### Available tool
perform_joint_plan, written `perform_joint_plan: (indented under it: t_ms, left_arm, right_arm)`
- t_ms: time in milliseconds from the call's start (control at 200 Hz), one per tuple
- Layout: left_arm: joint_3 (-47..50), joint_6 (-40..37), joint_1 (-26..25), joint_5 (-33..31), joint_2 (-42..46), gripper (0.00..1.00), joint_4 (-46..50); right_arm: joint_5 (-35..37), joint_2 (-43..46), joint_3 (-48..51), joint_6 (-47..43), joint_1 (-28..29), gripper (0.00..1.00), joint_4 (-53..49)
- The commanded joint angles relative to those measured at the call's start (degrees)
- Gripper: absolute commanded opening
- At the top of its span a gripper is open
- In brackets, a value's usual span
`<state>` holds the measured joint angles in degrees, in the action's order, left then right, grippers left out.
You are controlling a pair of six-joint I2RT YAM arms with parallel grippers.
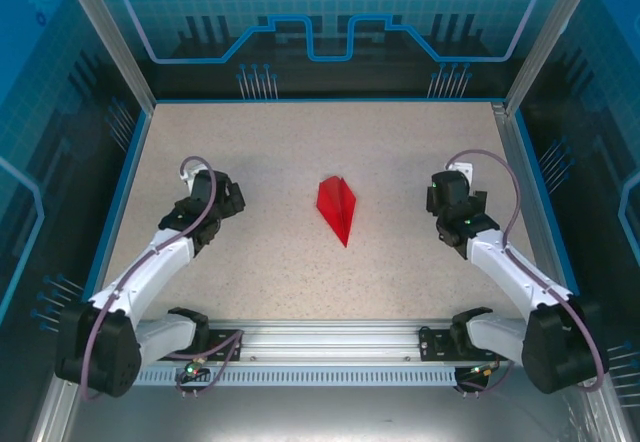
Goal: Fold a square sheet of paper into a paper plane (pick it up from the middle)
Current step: Reset both arms
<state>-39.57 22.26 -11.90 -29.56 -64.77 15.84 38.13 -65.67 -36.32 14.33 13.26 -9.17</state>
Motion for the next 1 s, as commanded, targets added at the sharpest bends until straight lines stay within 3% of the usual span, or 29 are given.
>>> perform_joint_plan:
  t_ms: [0,290,480,530,600,670,710,740,805,840,995]
  left_arm:
    - [3.2,-8.1,0.7,-4.9,-1.9,0.99,-12.8]
    - [8.8,-13.9,1.9,-6.9,-9.9,0.99,-31.0]
    - [13.4,-19.1,3.2,2.1,-13.8,0.99,-47.9]
    - [13.0,-20.1,4.2,3.4,-14.8,0.99,-48.9]
    - [13.2,-20.3,6.7,8.3,-15.3,0.99,-50.2]
    - [16.3,-19.2,8.8,10.9,-18.1,0.99,-58.6]
    - [17.3,-19.2,9.7,13.7,-19.4,0.99,-61.6]
    - [17.6,-19.6,9.9,15.2,-20.3,0.99,-62.6]
    - [17.7,-20.2,10.0,16.3,-22.3,0.99,-65.3]
    - [16.7,-19.6,10.8,18.1,-21.6,0.99,-61.5]
    - [16.9,-19.9,11.1,18.7,-21.9,0.99,-62.8]
  right_arm:
    - [-9.3,-3.0,2.6,-4.7,-4.1,0.83,13.0]
    - [-16.4,-12.8,7.1,-10.3,-5.0,0.82,34.7]
    - [-21.6,-19.6,8.3,-15.3,-5.6,0.8,47.6]
    - [-23.9,-18.2,8.9,-14.8,-6.3,0.79,45.9]
    - [-26.9,-17.8,14.2,-15.5,-6.5,0.8,55.3]
    - [-29.0,-20.1,18.6,-17.3,-6.3,0.83,65.7]
    - [-29.2,-19.1,16.9,-17.7,-5.7,0.88,60.7]
    - [-30.2,-19.7,15.7,-17.5,-6.2,0.99,59.4]
    - [-30.1,-20.4,12.3,-15.2,-7.8,0.99,53.7]
    - [-32.2,-20.5,11.9,-14.4,-9.3,0.99,53.0]
    - [-31.3,-20.4,12.1,-14.3,-9.1,0.99,53.1]
